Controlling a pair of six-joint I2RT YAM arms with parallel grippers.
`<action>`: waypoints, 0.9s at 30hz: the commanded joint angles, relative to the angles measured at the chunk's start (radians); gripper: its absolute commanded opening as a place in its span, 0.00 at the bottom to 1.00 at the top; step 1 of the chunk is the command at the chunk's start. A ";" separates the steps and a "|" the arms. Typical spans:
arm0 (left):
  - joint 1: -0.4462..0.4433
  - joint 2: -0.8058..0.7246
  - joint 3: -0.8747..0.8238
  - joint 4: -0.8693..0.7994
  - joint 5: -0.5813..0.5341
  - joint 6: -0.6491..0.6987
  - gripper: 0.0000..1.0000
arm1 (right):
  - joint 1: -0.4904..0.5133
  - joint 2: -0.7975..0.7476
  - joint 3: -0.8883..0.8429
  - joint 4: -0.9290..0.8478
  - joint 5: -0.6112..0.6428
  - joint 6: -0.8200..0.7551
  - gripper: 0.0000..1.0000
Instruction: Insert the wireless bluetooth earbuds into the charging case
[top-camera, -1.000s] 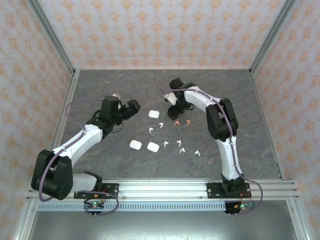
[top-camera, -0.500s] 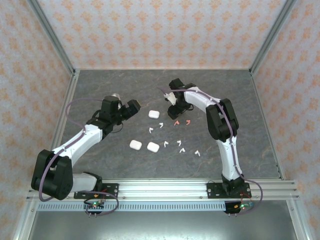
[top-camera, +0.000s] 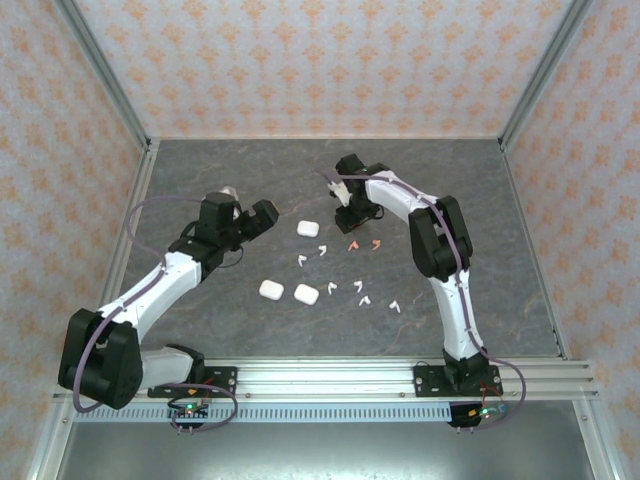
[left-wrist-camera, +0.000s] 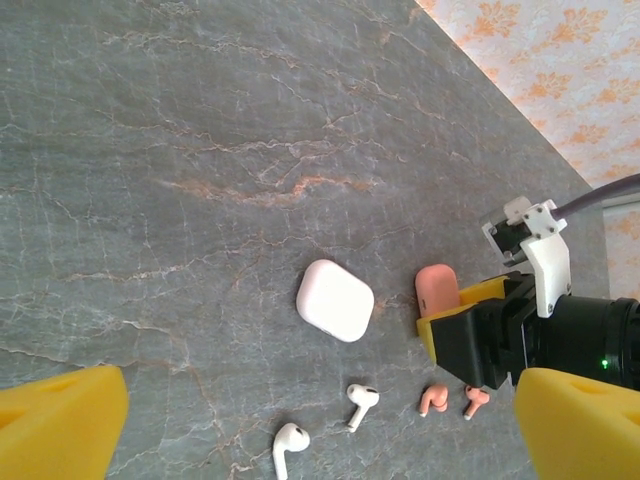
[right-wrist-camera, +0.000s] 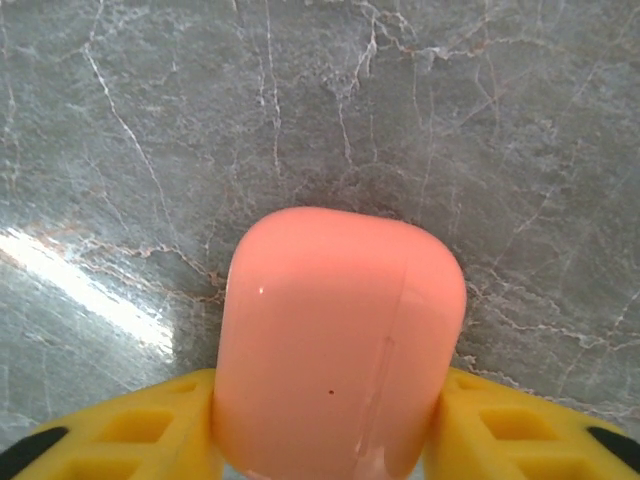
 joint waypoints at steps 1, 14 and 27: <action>-0.008 -0.032 0.028 -0.045 -0.033 0.035 0.99 | -0.005 -0.030 -0.050 0.097 0.079 0.019 0.45; -0.008 -0.111 0.103 -0.023 0.186 0.184 0.93 | -0.004 -0.612 -0.531 0.564 -0.079 -0.113 0.43; -0.020 -0.058 0.326 -0.061 0.585 0.300 0.86 | 0.127 -1.077 -0.823 0.765 -0.066 -0.366 0.42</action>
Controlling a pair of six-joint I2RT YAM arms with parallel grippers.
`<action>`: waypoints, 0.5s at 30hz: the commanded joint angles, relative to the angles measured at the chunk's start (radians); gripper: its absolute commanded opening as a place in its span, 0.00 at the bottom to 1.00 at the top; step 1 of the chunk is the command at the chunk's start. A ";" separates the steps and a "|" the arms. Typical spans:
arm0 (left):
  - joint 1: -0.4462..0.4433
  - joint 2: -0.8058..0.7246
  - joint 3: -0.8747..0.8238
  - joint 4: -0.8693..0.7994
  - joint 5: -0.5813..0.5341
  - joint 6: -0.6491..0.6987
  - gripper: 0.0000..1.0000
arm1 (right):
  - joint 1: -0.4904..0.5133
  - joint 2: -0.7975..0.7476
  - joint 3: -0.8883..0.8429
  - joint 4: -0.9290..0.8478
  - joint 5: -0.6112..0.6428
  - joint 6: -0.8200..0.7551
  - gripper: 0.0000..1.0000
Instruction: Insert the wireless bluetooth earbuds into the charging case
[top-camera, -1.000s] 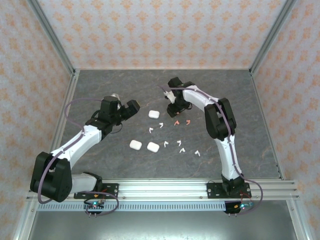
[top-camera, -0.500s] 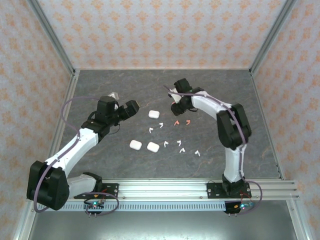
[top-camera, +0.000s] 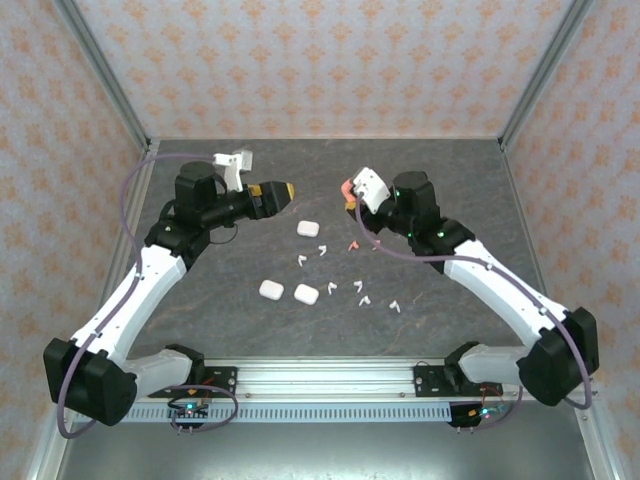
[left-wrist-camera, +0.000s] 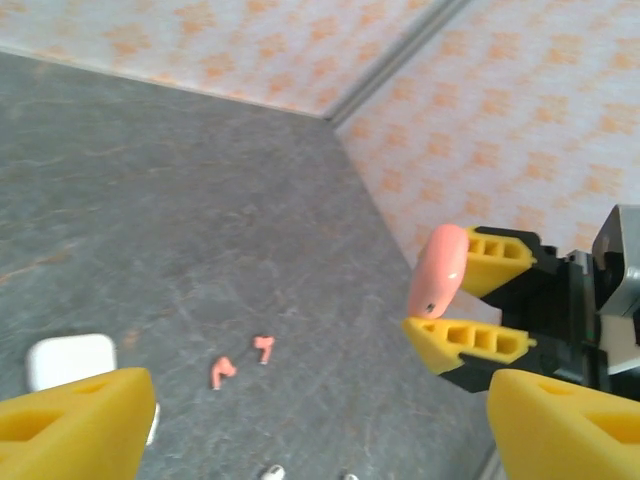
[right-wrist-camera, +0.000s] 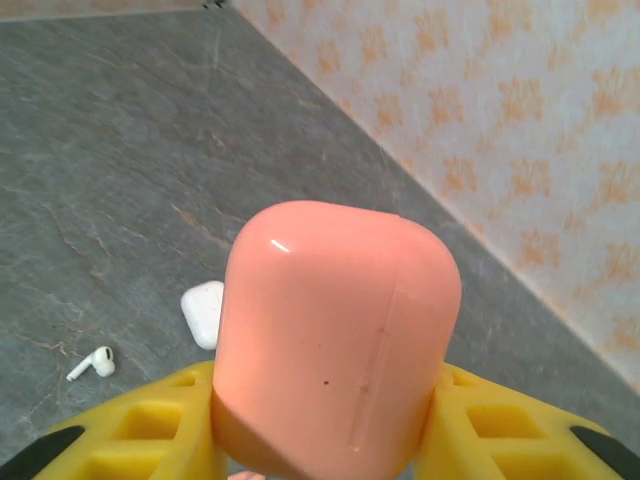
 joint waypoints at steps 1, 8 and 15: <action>-0.020 0.028 0.055 -0.006 0.137 0.032 0.86 | 0.040 -0.069 -0.027 0.058 0.014 -0.106 0.42; -0.104 0.109 0.122 -0.046 0.169 0.081 0.83 | 0.107 -0.088 -0.012 0.005 0.050 -0.217 0.42; -0.162 0.174 0.176 -0.085 0.178 0.122 0.76 | 0.124 -0.069 0.006 -0.002 0.032 -0.237 0.42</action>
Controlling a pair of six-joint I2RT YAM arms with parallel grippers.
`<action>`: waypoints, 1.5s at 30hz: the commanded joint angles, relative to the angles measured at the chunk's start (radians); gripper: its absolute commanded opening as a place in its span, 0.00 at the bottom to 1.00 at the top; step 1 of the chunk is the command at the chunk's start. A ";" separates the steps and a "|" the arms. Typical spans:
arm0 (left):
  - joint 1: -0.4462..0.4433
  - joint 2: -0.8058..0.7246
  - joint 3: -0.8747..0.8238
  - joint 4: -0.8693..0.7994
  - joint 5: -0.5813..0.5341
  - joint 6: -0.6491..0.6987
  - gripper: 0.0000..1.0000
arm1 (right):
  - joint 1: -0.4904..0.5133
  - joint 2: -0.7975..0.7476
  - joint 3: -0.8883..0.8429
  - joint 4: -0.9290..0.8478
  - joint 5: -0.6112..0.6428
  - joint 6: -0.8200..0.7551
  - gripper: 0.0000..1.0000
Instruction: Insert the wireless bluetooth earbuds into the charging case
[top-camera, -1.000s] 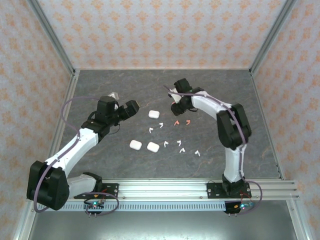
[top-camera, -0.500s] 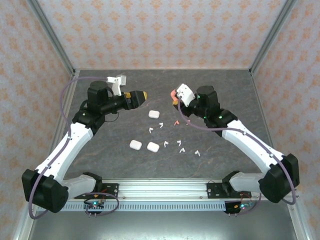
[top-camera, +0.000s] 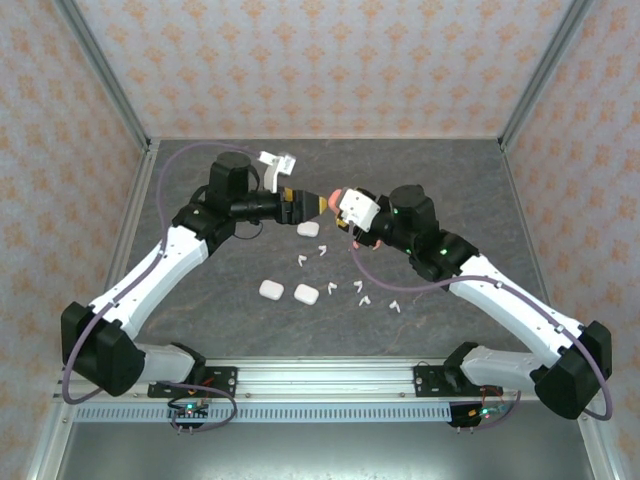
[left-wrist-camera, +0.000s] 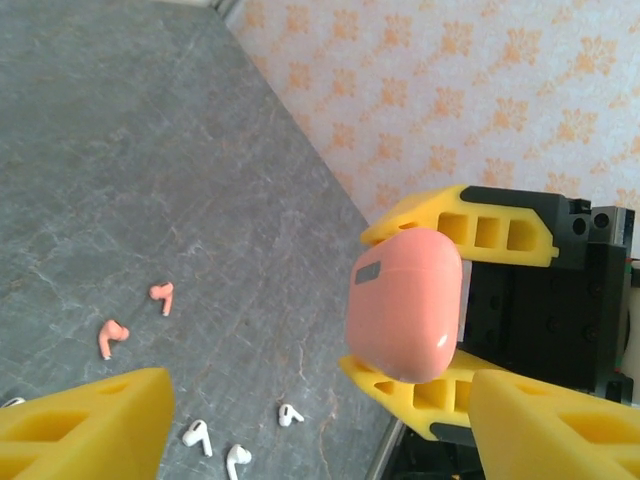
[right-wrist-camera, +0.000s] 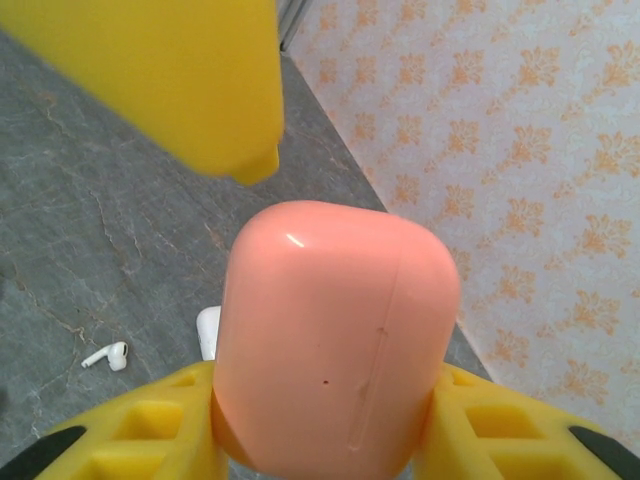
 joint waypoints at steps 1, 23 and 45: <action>-0.026 0.018 0.058 -0.042 0.035 0.052 0.75 | 0.009 0.008 0.032 -0.009 0.001 -0.031 0.42; -0.097 0.140 0.154 -0.095 0.082 0.108 0.34 | 0.011 0.025 0.055 -0.046 -0.041 -0.011 0.42; -0.100 0.005 0.027 0.029 -0.178 0.126 0.00 | -0.097 -0.003 0.147 -0.235 -0.130 0.157 0.99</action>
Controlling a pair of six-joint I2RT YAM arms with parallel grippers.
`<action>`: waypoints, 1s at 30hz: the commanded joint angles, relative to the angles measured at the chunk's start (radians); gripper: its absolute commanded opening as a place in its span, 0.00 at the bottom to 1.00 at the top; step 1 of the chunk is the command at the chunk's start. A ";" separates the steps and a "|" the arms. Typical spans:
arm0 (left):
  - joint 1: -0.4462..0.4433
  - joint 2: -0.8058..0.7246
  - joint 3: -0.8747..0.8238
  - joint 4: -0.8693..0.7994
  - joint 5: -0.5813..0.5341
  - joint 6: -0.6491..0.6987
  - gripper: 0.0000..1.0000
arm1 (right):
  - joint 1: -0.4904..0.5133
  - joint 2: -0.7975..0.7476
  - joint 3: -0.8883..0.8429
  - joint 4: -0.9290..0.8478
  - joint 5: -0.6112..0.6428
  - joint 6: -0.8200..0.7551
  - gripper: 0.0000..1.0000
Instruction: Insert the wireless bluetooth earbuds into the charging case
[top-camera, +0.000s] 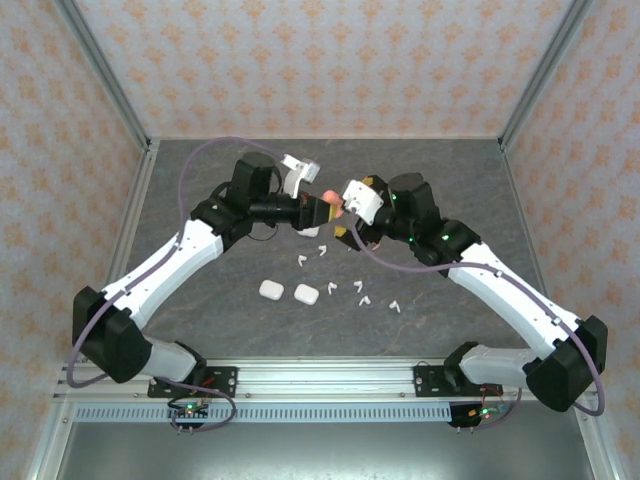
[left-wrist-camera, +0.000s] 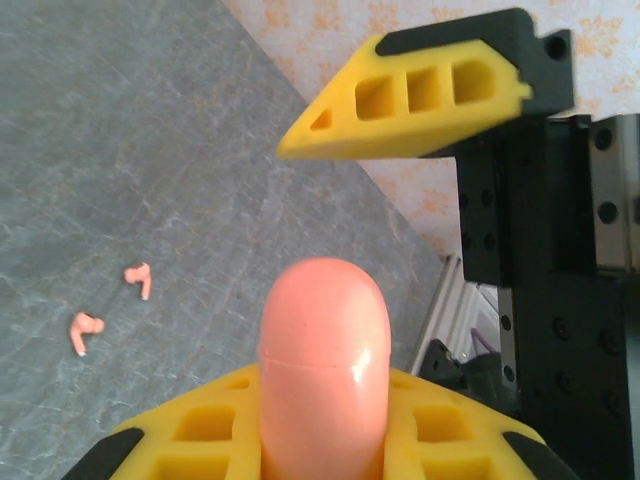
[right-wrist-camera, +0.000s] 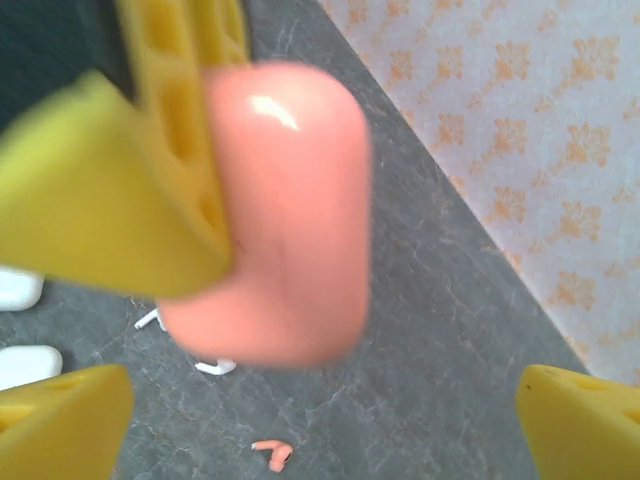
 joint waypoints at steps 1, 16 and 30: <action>-0.008 -0.064 -0.049 0.112 -0.130 0.012 0.00 | -0.047 -0.062 0.039 -0.027 -0.069 0.070 0.99; -0.009 -0.180 -0.427 0.765 -0.300 0.076 0.00 | -0.273 -0.119 -0.053 0.122 -0.163 0.378 0.99; -0.044 -0.259 -0.501 0.799 -0.275 0.254 0.00 | -0.321 -0.184 -0.270 0.468 -0.327 0.820 0.99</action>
